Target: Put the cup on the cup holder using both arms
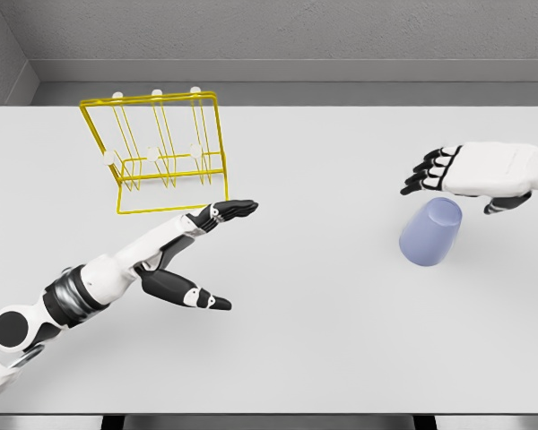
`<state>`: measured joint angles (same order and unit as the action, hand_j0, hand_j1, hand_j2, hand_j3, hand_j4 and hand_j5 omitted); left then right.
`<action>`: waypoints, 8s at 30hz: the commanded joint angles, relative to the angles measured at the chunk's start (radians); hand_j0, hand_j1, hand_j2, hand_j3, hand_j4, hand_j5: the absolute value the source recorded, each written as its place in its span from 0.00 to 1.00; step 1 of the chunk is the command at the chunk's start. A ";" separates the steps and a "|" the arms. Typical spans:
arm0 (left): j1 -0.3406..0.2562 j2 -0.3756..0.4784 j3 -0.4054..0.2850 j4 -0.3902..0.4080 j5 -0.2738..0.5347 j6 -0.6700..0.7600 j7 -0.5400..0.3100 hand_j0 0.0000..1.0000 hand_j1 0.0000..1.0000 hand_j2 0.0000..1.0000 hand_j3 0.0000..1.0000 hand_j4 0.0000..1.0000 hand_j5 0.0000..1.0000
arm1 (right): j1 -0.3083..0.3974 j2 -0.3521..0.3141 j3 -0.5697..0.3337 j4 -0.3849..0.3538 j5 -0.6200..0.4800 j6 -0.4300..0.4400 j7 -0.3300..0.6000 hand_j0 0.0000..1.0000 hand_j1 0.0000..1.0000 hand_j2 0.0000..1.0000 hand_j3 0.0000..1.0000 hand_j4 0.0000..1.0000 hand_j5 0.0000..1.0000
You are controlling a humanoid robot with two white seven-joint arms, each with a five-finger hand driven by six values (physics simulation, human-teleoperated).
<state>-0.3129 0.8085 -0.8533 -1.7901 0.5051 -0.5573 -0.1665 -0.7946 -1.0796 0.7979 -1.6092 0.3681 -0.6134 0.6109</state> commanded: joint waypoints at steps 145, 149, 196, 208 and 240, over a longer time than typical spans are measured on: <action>0.005 -0.282 0.013 0.204 0.072 0.435 0.010 1.00 1.00 1.00 1.00 1.00 1.00 | 0.637 0.380 -0.838 -0.049 -0.359 0.003 0.000 1.00 1.00 1.00 1.00 1.00 1.00; 0.005 -0.285 0.011 0.202 0.070 0.439 0.009 1.00 1.00 1.00 1.00 1.00 1.00 | 0.637 0.380 -0.838 -0.048 -0.360 0.003 0.000 1.00 1.00 1.00 1.00 1.00 1.00; 0.026 -0.336 0.071 0.130 0.076 0.468 0.012 0.61 0.61 0.61 0.61 0.61 0.61 | 0.641 0.386 -0.841 -0.051 -0.360 0.003 0.000 1.00 1.00 1.00 1.00 1.00 1.00; 0.025 -0.315 0.145 0.083 0.082 0.471 0.012 0.62 0.62 0.62 0.62 0.62 0.62 | 0.641 0.386 -0.841 -0.051 -0.360 0.003 0.000 1.00 1.00 1.00 1.00 1.00 1.00; 0.012 -0.216 0.352 0.041 0.164 0.471 0.012 0.62 0.62 0.62 0.62 0.62 0.62 | 0.641 0.386 -0.841 -0.051 -0.360 0.003 0.000 1.00 1.00 1.00 1.00 1.00 1.00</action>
<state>-0.3022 0.5831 -0.5162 -1.7484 0.6637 -0.0860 -0.1551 -0.1534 -0.6925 -0.0429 -1.6593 0.0155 -0.6138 0.6114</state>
